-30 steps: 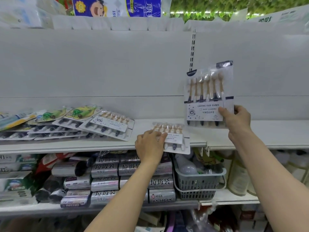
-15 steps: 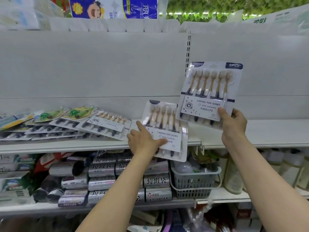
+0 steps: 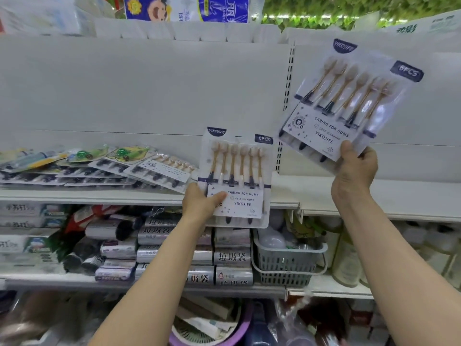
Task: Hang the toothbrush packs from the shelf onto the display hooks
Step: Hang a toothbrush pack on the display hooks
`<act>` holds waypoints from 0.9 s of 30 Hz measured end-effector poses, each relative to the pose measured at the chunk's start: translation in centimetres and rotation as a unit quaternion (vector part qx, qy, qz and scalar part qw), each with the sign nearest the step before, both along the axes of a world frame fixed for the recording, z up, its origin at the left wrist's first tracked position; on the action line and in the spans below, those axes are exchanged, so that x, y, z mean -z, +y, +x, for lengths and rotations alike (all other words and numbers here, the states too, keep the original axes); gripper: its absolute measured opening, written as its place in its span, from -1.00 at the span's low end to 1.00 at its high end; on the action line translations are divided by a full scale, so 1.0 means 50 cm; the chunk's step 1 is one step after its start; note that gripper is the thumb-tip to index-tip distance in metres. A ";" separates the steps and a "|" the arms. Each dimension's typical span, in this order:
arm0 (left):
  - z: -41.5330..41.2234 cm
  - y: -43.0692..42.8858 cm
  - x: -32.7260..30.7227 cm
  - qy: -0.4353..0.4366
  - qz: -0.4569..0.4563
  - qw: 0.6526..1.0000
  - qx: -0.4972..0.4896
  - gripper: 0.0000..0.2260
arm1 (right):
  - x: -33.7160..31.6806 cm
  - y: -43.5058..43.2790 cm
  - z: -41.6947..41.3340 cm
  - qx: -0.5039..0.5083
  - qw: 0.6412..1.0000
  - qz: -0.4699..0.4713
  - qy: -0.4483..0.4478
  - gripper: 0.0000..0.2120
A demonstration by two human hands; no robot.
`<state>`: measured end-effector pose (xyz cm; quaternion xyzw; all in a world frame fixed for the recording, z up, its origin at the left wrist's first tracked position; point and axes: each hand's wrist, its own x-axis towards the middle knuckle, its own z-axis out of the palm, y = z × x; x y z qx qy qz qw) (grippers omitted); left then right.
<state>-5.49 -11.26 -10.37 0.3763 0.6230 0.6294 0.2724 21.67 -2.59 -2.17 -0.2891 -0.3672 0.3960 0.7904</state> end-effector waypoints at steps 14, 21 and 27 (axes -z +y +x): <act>-0.182 -0.265 -0.004 -0.091 0.126 0.988 -0.025 -0.67 | -0.004 -0.107 -0.233 -0.091 0.991 0.024 -0.099 -0.83; -0.325 -0.445 -0.006 -0.076 0.144 0.984 -0.076 -0.71 | 0.034 -0.259 -0.420 -0.157 0.980 0.009 -0.122 -0.88; -0.508 -0.678 -0.010 -0.056 0.147 0.978 -0.136 -0.70 | 0.064 -0.444 -0.644 -0.223 0.968 0.006 -0.115 -0.85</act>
